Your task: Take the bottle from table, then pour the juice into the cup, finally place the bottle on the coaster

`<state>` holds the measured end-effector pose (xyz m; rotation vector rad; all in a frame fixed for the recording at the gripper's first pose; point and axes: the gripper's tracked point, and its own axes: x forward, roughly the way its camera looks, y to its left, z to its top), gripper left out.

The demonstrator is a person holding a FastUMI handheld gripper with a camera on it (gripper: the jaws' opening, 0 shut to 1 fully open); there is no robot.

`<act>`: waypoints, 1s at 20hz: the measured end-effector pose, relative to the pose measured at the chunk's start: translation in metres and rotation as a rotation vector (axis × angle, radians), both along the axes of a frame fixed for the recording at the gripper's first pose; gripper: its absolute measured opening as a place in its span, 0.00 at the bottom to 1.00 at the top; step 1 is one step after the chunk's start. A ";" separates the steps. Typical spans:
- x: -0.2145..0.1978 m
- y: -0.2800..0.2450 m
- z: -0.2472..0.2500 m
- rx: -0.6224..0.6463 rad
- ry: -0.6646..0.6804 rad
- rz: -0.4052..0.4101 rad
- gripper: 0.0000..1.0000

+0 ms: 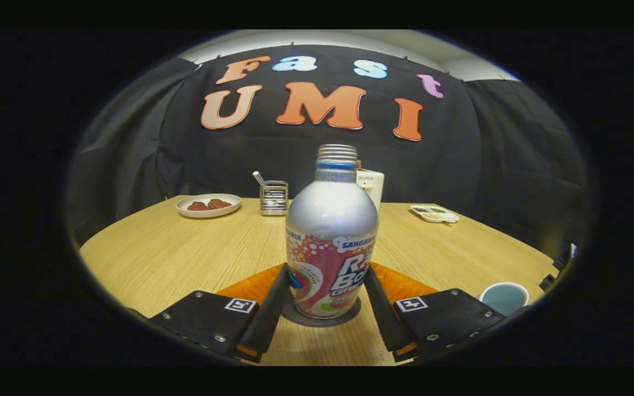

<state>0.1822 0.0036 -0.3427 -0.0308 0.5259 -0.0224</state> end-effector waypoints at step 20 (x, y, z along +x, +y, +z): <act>-0.033 -0.006 0.029 -0.005 -0.041 0.007 0.94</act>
